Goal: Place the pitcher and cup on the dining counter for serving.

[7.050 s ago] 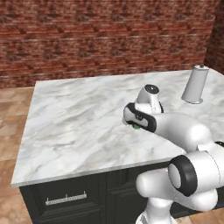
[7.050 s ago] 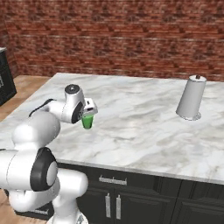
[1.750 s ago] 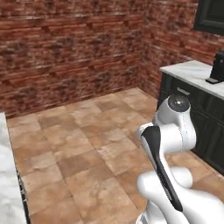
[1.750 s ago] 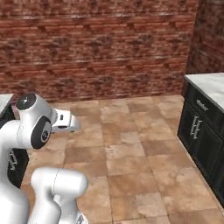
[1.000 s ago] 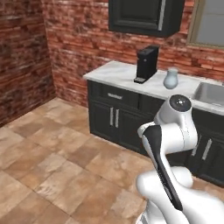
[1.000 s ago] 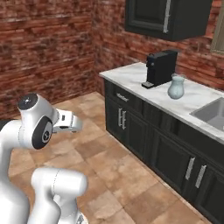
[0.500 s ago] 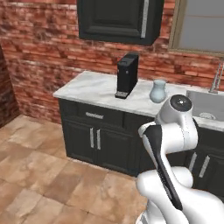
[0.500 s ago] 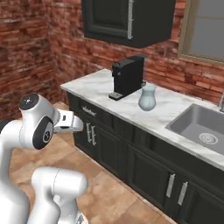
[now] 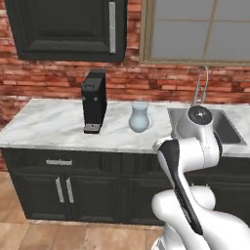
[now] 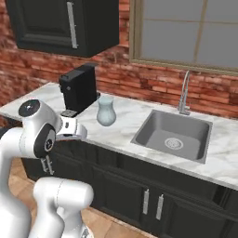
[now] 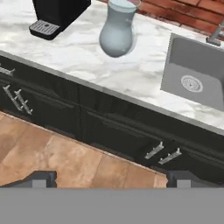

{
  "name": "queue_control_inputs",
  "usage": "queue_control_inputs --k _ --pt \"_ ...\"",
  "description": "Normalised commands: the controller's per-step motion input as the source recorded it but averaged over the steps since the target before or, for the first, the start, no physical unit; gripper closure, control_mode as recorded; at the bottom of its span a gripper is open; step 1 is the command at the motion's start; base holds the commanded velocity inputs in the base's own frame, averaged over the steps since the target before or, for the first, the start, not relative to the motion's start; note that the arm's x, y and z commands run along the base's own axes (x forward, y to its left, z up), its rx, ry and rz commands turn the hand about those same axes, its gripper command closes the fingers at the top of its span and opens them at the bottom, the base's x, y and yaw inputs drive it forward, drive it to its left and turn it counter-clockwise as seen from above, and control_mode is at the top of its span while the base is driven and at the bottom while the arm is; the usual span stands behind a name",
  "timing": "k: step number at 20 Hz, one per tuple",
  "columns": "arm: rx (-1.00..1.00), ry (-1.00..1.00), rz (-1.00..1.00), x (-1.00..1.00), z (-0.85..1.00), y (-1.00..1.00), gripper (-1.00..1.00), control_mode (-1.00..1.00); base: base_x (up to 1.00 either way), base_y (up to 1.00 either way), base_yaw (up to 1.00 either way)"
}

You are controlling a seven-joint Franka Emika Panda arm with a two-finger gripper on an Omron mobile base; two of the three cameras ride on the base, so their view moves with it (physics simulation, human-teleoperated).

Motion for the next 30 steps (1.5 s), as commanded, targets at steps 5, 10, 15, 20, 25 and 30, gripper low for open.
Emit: queue_control_inputs --k 5,10,15,20,25,30 --pt "0.00 0.00 0.00 0.00 0.00 0.00 -1.00 1.00 0.64 -0.03 -0.41" --pt "0.00 0.00 0.00 0.00 0.00 0.00 -1.00 1.00 0.74 0.00 -0.20" --pt "0.00 0.00 0.00 0.00 0.00 0.00 -1.00 1.00 0.59 0.00 -0.09" --pt "0.00 0.05 0.02 0.08 -0.01 0.00 -1.00 -1.00 0.10 0.00 0.00" --pt "0.00 0.20 0.14 0.33 -0.16 0.05 -1.00 -1.00 0.00 0.00 0.00" --pt "0.02 0.25 0.19 0.60 -0.28 0.21 -1.00 -1.00 0.00 0.00 0.00"
